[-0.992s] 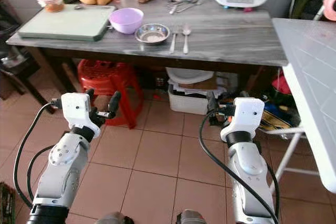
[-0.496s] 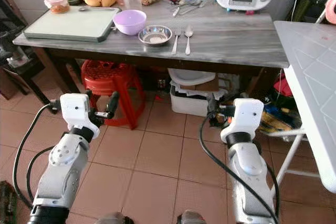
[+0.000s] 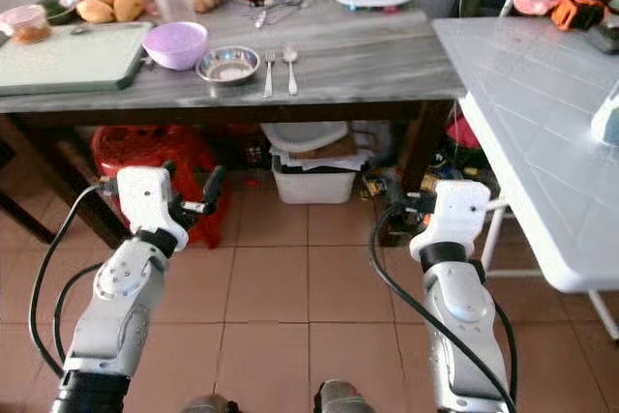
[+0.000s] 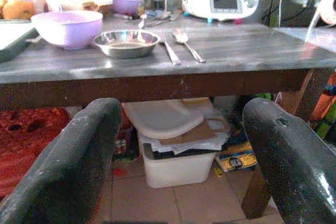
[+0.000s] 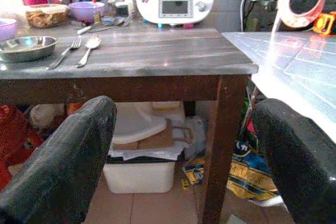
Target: Setting the table
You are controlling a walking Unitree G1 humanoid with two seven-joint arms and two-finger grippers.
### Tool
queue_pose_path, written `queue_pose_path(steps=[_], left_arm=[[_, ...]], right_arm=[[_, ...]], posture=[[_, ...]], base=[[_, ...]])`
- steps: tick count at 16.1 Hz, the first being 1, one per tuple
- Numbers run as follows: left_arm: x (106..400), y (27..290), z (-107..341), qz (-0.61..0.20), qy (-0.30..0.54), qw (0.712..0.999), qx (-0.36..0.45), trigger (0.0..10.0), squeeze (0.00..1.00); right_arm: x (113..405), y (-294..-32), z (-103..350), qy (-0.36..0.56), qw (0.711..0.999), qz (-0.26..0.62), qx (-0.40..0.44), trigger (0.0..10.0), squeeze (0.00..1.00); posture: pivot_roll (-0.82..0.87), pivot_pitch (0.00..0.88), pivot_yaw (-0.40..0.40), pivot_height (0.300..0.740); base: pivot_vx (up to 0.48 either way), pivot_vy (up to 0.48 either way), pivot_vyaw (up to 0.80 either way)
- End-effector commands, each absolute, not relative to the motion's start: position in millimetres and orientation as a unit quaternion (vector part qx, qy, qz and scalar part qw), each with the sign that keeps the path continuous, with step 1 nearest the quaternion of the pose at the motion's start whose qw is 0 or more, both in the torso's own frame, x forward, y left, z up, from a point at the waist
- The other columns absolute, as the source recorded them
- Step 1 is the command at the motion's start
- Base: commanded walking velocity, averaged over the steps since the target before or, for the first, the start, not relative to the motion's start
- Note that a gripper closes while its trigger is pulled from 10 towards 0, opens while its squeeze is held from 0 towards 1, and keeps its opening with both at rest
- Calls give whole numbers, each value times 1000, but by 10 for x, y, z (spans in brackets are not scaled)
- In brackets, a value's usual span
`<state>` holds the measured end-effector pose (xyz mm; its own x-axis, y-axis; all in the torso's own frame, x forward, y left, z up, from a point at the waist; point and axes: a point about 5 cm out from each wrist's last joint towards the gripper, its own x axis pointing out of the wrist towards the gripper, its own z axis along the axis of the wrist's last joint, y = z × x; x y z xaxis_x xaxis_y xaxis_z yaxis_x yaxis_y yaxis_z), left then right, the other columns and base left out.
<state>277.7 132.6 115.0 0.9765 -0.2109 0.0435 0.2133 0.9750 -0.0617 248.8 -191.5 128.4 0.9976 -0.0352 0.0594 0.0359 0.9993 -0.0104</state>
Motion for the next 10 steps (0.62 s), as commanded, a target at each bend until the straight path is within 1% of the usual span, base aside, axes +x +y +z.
queue_pose_path(steps=[1,5,10], left_arm=[[2774,1378,1131,-106,-12,994,-27,10000,0],[2748,1336,1111,-114,-9,993,-28,10000,0],[2760,1373,1117,-113,-10,993,-24,10000,0]], right_arm=[[2513,-1862,1319,-35,999,-10,-3,10000,0],[2512,-1822,1260,-26,1000,-4,2,10000,0],[2562,-1790,1264,-29,1000,3,0,10000,0]], posture=[[-32,0,74,740],[-19,0,60,740],[-13,0,66,740]], base=[[0,-259,0],[0,-337,0],[0,-442,0]])
